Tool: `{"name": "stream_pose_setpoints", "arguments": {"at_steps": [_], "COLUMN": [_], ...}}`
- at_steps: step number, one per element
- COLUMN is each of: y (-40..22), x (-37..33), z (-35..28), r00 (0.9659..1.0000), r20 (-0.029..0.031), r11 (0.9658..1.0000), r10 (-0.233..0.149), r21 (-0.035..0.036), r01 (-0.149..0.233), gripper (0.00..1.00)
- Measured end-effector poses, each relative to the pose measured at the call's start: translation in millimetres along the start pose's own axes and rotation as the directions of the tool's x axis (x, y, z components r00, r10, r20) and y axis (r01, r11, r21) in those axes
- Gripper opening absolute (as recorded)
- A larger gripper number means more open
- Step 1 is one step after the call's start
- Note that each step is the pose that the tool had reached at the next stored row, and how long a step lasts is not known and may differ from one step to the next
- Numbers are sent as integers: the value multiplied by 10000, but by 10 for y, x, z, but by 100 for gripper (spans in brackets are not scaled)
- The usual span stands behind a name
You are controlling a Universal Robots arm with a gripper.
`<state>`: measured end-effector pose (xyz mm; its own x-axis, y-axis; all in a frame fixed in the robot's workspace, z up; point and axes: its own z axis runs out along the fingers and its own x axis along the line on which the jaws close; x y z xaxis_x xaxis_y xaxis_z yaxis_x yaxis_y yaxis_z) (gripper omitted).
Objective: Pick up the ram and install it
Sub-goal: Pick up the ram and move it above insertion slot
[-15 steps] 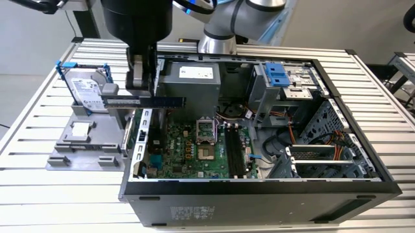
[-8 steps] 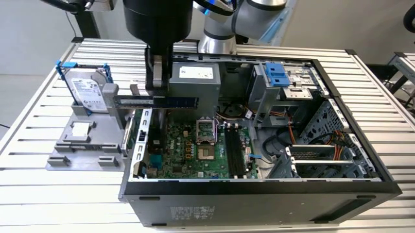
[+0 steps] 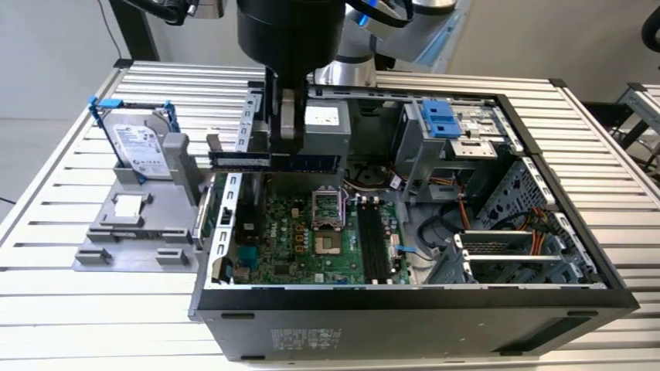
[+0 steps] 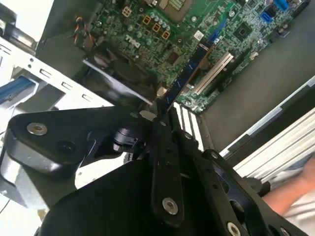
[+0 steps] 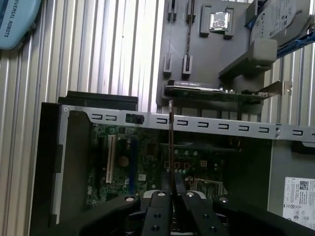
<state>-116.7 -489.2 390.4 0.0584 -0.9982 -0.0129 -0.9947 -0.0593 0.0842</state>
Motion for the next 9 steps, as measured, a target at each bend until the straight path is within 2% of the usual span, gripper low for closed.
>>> {"name": "stream_pose_setpoints", "arguments": {"at_steps": [9], "y": [-299], "x": [17], "z": [-26], "r00": [10000], "r20": [0], "r11": [9999], "r10": [-66], "r21": [-97], "r01": [66], "gripper": [0]}}
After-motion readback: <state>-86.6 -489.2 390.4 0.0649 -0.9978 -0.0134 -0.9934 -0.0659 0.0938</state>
